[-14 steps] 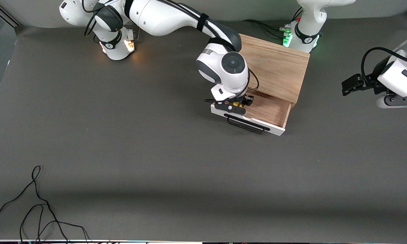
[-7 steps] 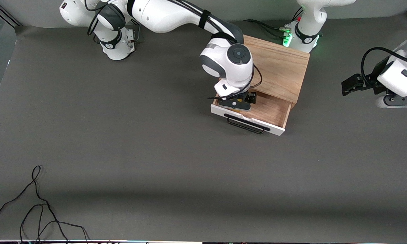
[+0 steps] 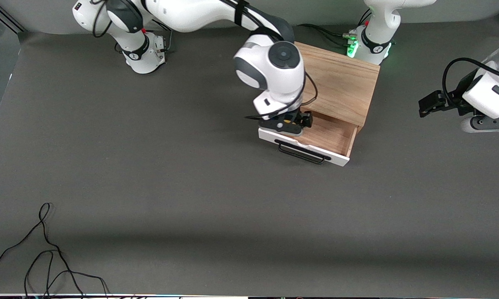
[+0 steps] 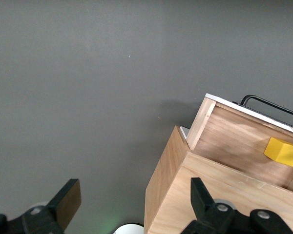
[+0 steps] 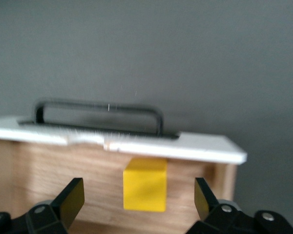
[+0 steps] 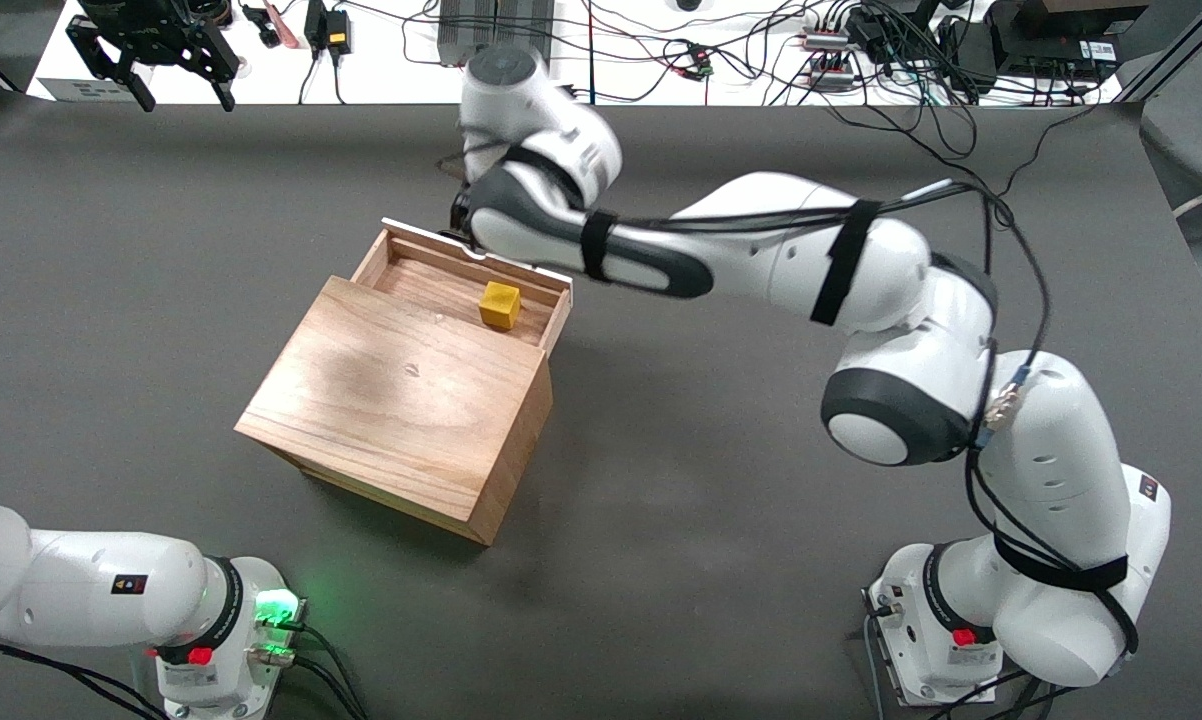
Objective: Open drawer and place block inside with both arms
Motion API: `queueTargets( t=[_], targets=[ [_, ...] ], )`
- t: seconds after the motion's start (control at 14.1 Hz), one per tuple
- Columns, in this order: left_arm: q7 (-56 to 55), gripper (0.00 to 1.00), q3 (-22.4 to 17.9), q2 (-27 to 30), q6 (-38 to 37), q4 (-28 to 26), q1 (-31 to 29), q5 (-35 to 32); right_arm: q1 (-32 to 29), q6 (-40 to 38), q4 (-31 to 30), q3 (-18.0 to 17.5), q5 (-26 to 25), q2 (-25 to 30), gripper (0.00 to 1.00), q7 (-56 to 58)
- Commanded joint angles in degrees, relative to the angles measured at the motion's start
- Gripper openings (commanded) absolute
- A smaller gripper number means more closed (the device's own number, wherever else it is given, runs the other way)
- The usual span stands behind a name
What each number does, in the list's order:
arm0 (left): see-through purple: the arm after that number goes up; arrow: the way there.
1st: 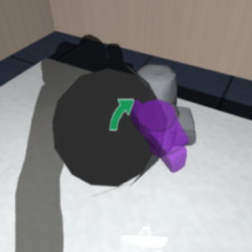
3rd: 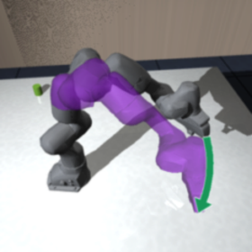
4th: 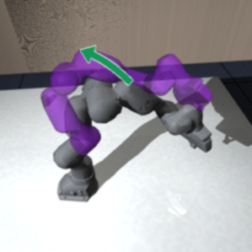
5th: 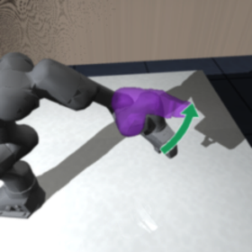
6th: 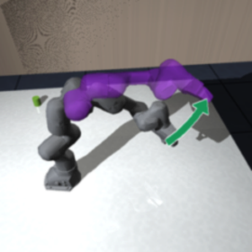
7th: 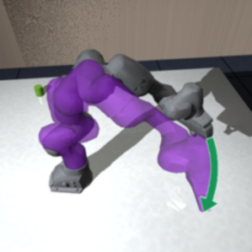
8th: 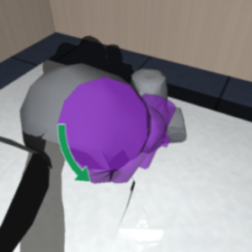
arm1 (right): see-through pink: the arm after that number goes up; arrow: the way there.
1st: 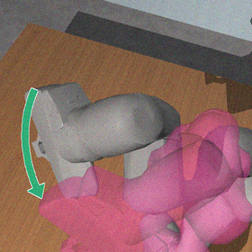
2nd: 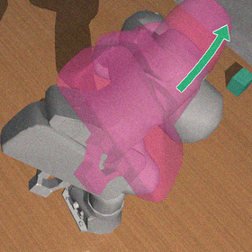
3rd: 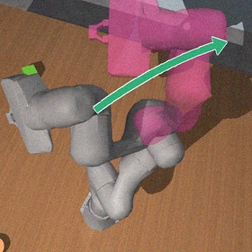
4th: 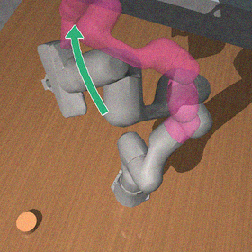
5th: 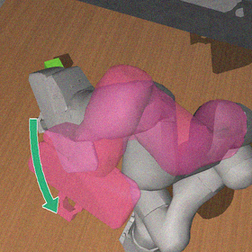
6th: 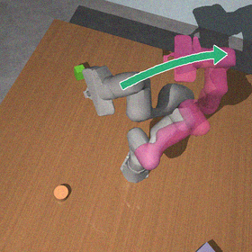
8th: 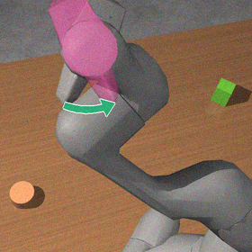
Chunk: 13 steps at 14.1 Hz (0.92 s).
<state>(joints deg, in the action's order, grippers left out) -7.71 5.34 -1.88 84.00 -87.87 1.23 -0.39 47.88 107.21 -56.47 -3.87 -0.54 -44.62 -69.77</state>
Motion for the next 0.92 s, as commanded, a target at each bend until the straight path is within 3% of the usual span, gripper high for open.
queueTargets(
  t=[0.0, 0.21, 0.5, 0.85],
  targets=[
    [1.03, 1.0, 0.02, -0.41, -0.59, 1.21, -0.18, 0.57, -5.15, -3.4, -1.1, -0.44, 3.07, 5.14, 1.0, 5.59],
    [1.03, 1.0, 0.02, -0.41, -0.42, 1.21, -0.26, 0.48, -11.48, -8.84, -1.53, -0.44, 6.68, 11.72, 1.0, 12.7],
    [1.12, 1.0, -0.07, -0.41, -0.33, 1.21, -0.27, 0.57, -21.49, -17.8, -3.11, 0.09, 7.04, 19.81, 1.0, 22.99],
    [1.03, 1.0, -0.07, -0.41, -0.33, 1.04, -0.27, 0.57, -34.95, -18.62, -14.77, 0.0, 6.96, 31.58, 1.0, 44.24]
  ],
)
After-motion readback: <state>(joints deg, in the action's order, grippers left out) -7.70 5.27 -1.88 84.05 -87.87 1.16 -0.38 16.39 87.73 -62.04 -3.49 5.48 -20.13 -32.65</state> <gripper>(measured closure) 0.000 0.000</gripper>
